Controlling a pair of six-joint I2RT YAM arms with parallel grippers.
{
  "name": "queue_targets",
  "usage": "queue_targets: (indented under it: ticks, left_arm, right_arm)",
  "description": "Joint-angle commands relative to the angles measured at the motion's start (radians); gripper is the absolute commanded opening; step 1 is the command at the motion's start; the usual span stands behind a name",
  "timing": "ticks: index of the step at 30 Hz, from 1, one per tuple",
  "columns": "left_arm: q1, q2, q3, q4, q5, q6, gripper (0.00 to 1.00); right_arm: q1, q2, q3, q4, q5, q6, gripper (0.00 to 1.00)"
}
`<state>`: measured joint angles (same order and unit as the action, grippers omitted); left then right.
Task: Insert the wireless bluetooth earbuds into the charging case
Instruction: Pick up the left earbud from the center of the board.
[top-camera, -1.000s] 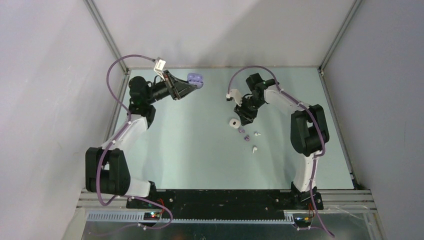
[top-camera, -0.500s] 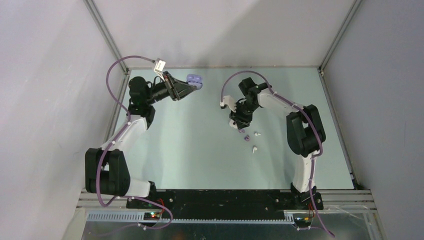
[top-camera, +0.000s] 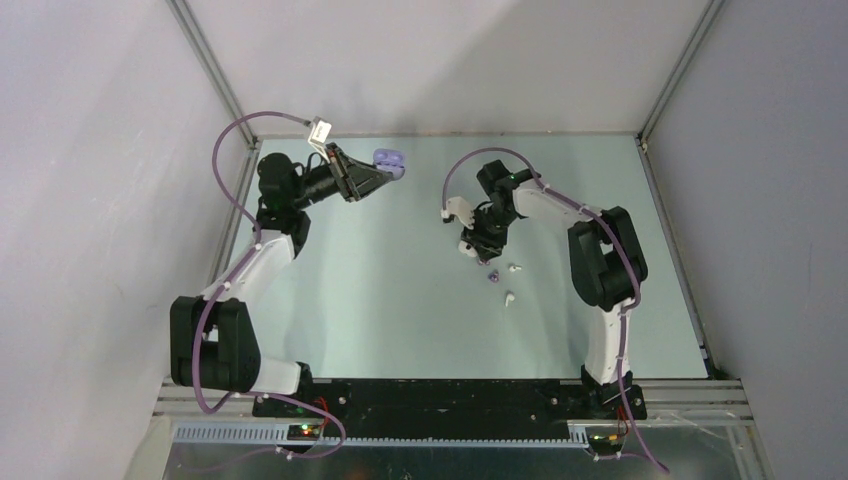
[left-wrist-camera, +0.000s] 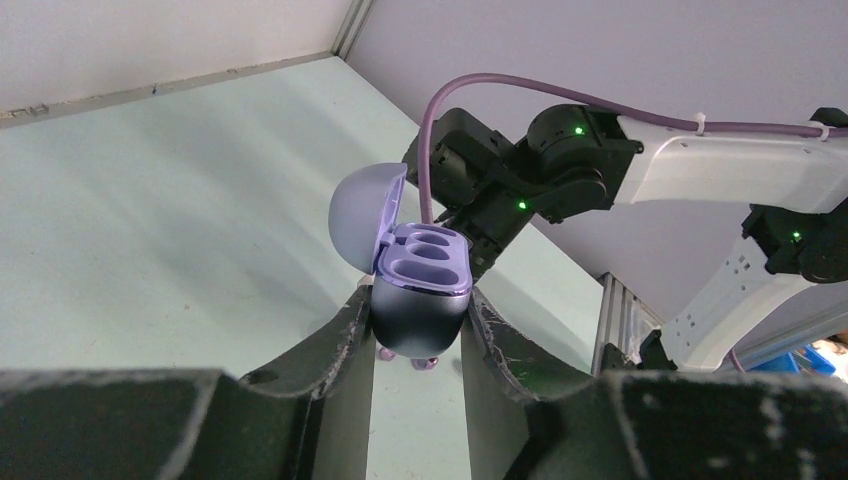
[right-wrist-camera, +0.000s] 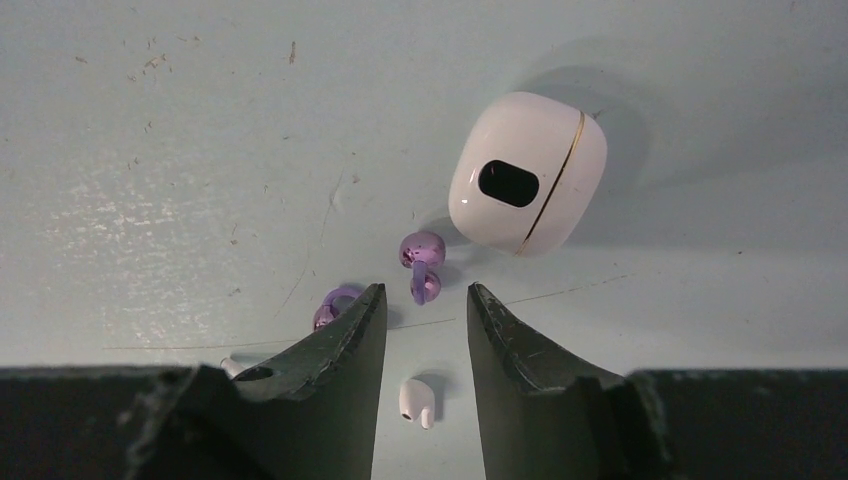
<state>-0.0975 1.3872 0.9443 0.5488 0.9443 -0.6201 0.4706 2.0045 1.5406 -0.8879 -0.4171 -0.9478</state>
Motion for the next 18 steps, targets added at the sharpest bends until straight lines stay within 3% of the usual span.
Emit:
queue_targets:
  ticks: [1,13,18]
  left_arm:
    - [0.008,-0.022,-0.002,0.011,-0.011,0.022,0.0]
    - [0.008,-0.018,0.0,0.002,-0.013,0.029,0.0]
    - [0.008,-0.005,0.001,0.009,-0.009,0.032,0.0]
  right_arm:
    - [0.01,0.019,-0.002,0.01,0.008,-0.014,0.39]
    - [0.016,0.041,-0.001,0.004,0.02,-0.017,0.27]
    - [0.014,0.008,0.016,-0.032,0.018,-0.029,0.04]
